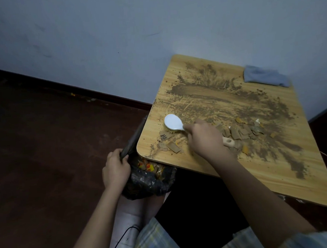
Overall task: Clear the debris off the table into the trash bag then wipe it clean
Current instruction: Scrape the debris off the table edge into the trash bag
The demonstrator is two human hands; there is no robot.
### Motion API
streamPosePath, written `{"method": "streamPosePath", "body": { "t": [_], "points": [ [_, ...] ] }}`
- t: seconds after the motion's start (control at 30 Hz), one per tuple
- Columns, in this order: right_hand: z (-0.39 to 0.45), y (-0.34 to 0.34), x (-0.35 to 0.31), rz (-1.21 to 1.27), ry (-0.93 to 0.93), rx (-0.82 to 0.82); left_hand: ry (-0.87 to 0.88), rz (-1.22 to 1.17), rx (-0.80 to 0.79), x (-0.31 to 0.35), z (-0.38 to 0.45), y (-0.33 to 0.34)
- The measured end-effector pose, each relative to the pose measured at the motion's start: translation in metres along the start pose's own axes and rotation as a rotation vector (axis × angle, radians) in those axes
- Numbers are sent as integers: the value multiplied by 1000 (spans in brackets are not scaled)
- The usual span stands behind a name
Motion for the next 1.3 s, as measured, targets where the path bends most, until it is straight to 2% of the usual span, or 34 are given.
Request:
{"method": "streamPosePath", "body": {
  "t": [0.13,0.3,0.6,0.77,1.3],
  "points": [
    [-2,2,-13,-50,-58,-22,-5,-9,3,0,1,-1],
    [-21,2,-9,7,-150,-41,-11,-12,6,-4,2,-2],
    [-37,-4,27,12,0,13,-11,-2,-16,-3,2,0],
    [-52,6,28,-51,-2,-26,-8,-3,-24,-1,1,1],
    [-70,16,-7,60,-146,-85,-11,0,-6,0,-2,0]
  ]
}}
Point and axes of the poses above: each hand's wrist, its own z-axis towards the middle knuckle, its own y-axis out of the palm, x = y × z, the point moved 4 cm from there along z, towards the middle knuckle, and after that the axes turned 5 degrees about y, right-handed, at the moved point
